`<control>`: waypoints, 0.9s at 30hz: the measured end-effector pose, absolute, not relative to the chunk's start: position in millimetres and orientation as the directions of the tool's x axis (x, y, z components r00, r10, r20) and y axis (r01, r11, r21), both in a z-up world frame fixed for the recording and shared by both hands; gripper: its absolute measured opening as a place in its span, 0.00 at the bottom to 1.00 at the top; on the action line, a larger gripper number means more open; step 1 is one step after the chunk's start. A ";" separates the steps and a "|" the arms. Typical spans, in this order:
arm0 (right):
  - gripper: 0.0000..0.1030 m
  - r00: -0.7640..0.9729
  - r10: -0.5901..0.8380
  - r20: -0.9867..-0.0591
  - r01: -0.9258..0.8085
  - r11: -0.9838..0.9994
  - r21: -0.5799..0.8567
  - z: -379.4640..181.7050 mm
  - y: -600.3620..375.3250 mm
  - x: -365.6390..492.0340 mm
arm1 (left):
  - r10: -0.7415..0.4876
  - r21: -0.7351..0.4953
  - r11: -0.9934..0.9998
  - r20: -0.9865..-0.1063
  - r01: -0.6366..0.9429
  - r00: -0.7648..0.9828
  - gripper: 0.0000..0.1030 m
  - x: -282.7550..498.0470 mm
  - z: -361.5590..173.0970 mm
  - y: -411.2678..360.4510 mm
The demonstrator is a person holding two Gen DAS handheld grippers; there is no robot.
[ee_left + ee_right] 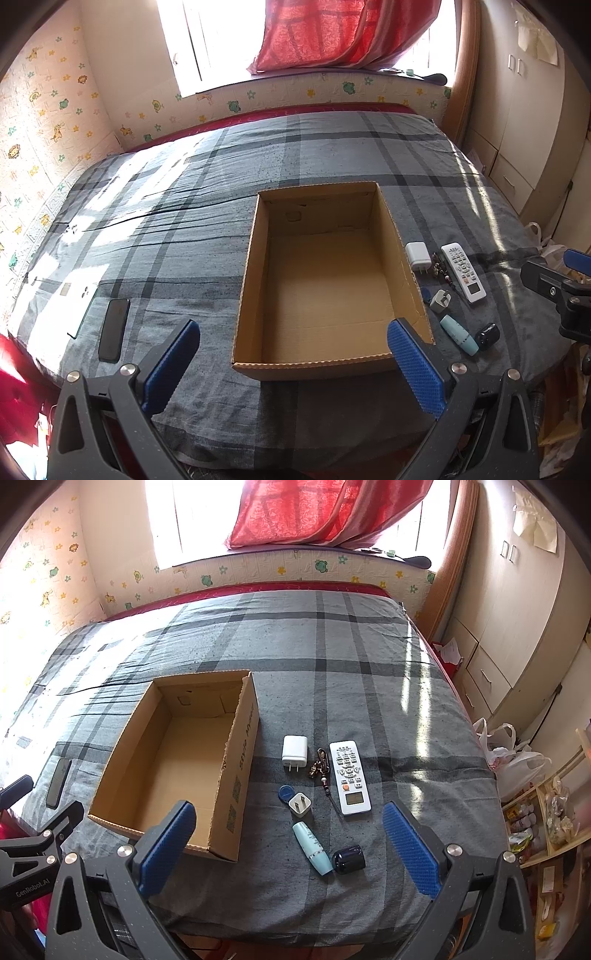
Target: Organize rigid objects
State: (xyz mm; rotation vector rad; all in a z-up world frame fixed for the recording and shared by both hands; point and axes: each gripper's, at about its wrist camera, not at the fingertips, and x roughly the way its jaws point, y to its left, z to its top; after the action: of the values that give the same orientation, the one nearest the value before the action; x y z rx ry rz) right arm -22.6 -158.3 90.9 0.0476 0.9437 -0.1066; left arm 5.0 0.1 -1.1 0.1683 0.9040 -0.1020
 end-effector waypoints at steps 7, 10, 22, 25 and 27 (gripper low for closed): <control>1.00 0.570 -0.080 -0.818 0.124 0.992 -0.011 83.5 -164.7 -15.9 | -0.021 0.101 0.981 -0.791 0.164 0.611 1.00 19.5 -7.1 6.7; 1.00 0.557 -0.087 -0.826 0.134 0.991 -0.014 76.2 -170.1 -12.2 | -0.015 0.108 0.981 -0.791 0.163 0.612 1.00 30.7 -12.9 12.3; 1.00 0.513 -0.108 -0.852 0.167 0.986 -0.025 45.2 -192.7 4.5 | 0.011 0.136 0.975 -0.815 0.174 0.579 1.00 84.3 -56.6 36.6; 1.00 0.500 -0.115 -0.858 0.176 0.984 -0.029 36.5 -197.7 8.0 | 0.019 0.142 0.973 -0.834 0.180 0.551 1.00 101.1 -74.8 40.1; 1.00 0.491 -0.120 -0.863 0.182 0.983 -0.033 31.0 -201.4 10.3 | 0.026 0.143 0.973 -0.845 0.180 0.534 1.00 112.2 -86.2 42.1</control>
State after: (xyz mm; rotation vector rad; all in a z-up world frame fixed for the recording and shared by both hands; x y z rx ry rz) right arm 10.3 -201.4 31.0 0.0651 1.0422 -0.1836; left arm 112.2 42.1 -86.2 0.2234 1.0061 -0.0929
